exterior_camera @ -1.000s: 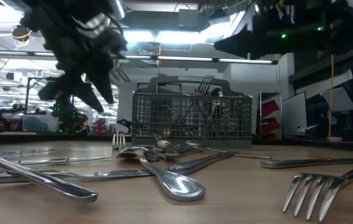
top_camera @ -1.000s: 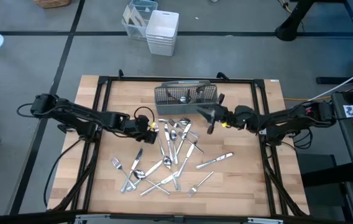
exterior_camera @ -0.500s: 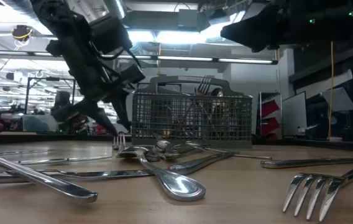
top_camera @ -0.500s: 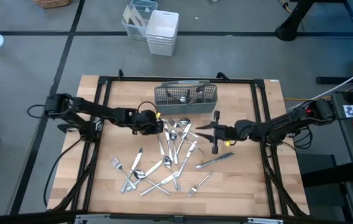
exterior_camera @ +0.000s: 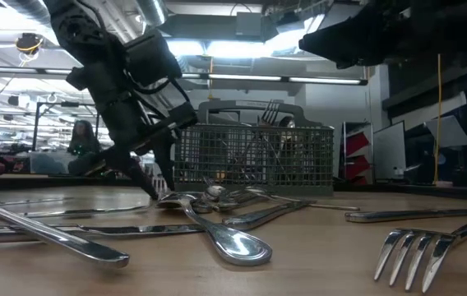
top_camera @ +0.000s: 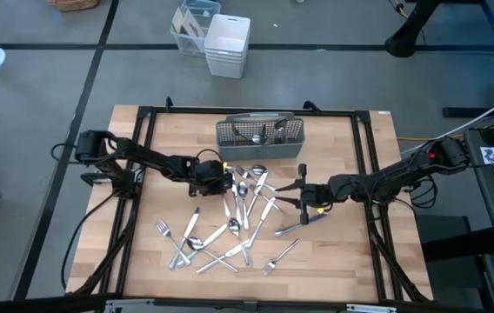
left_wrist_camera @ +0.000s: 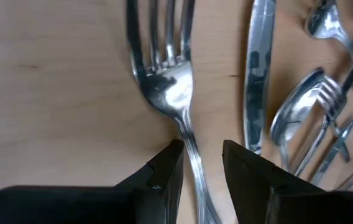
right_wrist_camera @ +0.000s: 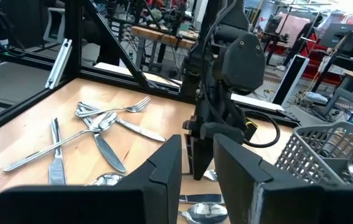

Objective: Sort silverware
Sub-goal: Put the fork into the silverware rack

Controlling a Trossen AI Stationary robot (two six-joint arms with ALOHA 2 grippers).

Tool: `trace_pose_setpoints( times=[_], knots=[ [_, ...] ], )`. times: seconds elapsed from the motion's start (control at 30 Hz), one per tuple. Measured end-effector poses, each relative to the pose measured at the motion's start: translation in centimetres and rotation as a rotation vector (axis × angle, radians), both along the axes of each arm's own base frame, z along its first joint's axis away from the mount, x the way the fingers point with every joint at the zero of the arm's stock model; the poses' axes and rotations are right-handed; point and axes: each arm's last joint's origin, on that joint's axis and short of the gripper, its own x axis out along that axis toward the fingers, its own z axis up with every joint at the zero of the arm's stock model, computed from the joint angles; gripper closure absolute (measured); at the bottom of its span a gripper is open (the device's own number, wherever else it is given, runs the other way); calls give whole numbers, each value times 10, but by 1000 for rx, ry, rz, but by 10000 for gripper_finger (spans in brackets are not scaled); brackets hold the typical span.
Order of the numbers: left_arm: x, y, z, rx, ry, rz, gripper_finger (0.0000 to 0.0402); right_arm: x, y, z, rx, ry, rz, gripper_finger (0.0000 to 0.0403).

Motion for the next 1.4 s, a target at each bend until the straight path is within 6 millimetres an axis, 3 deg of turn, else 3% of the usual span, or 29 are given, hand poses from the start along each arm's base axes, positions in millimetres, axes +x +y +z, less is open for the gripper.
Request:
trace_pose_setpoints(
  times=[0.3,0.63,0.73,1.03,1.27,1.4],
  knots=[
    [-3,9,-4,-12,47,23,303,-1,0,-7,-16,68,0,306],
    [-4,9,-14,-3,92,-70,388,-1,0,-7,-16,73,0,306],
    [-4,9,-11,18,77,-99,393,-1,0,-7,-16,73,0,306],
    [-9,9,15,116,-7,-195,398,-1,0,-7,-16,73,0,306],
    [-15,1,52,160,-170,-256,401,-1,-2,-7,10,71,-58,306],
    [-13,-9,77,223,-350,-313,401,-1,-4,-7,10,69,-126,306]
  ],
)
